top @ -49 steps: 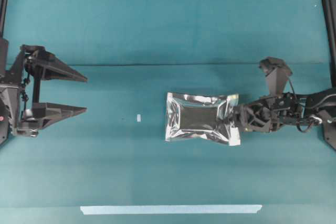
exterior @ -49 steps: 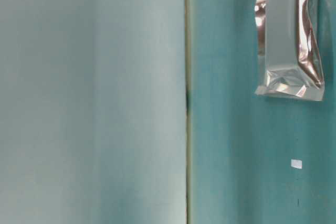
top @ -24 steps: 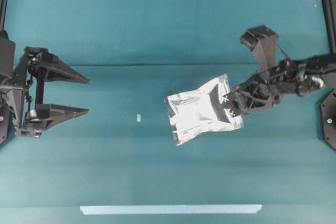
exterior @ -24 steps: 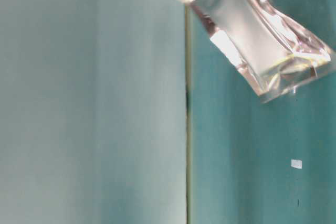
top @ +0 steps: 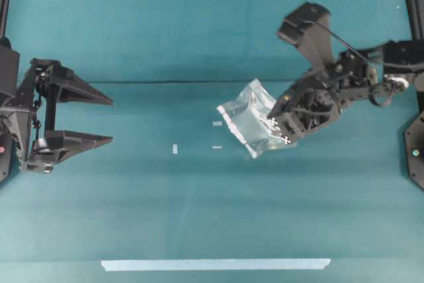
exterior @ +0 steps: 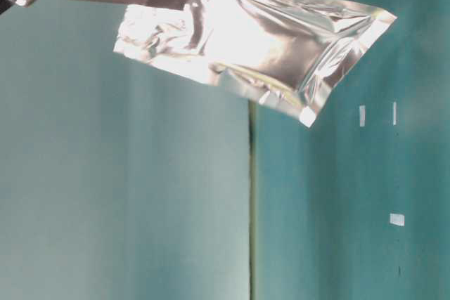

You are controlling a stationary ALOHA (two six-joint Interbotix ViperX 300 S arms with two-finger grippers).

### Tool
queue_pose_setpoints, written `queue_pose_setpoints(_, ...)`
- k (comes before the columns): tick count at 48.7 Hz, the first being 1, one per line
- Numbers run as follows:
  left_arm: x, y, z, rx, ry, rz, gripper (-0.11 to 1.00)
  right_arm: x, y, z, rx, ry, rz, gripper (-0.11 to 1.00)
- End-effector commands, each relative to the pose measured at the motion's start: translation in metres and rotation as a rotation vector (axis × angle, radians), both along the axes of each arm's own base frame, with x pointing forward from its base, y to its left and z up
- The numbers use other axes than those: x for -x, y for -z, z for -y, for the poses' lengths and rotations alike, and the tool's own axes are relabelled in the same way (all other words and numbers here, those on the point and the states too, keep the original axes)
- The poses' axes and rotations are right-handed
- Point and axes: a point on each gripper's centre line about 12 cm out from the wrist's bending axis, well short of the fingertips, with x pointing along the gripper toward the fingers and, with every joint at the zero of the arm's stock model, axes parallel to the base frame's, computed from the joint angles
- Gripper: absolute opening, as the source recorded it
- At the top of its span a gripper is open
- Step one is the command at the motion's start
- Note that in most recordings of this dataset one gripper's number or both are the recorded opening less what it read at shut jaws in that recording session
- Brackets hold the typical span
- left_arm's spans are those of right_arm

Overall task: Hand over the silver zip bag and make it stand upright.
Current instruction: 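Swing the held bag upright toward the center, left gripper approaching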

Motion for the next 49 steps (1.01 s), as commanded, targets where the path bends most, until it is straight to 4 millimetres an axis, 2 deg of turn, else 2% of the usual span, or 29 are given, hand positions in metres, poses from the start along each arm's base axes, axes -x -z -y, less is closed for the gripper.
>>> queue_pose_setpoints(1,-0.003,-0.002,0.0,-0.001,0.001,0.005,0.91,-0.009,-0.018,-0.005,0.059,-0.089,-0.004,0.04)
queue_pose_setpoints(15,-0.008,0.001,0.0,0.0,0.0,-0.011,0.91,-0.04,-0.024,-0.021,0.183,-0.426,-0.177,0.04)
queue_pose_setpoints(30,-0.008,0.002,0.0,0.002,0.0,-0.014,0.91,-0.073,-0.031,-0.029,0.308,-0.654,-0.21,0.04)
queue_pose_setpoints(49,-0.023,0.016,-0.001,0.0,0.0,0.037,0.91,-0.095,-0.017,-0.024,0.413,-0.789,-0.262,0.04)
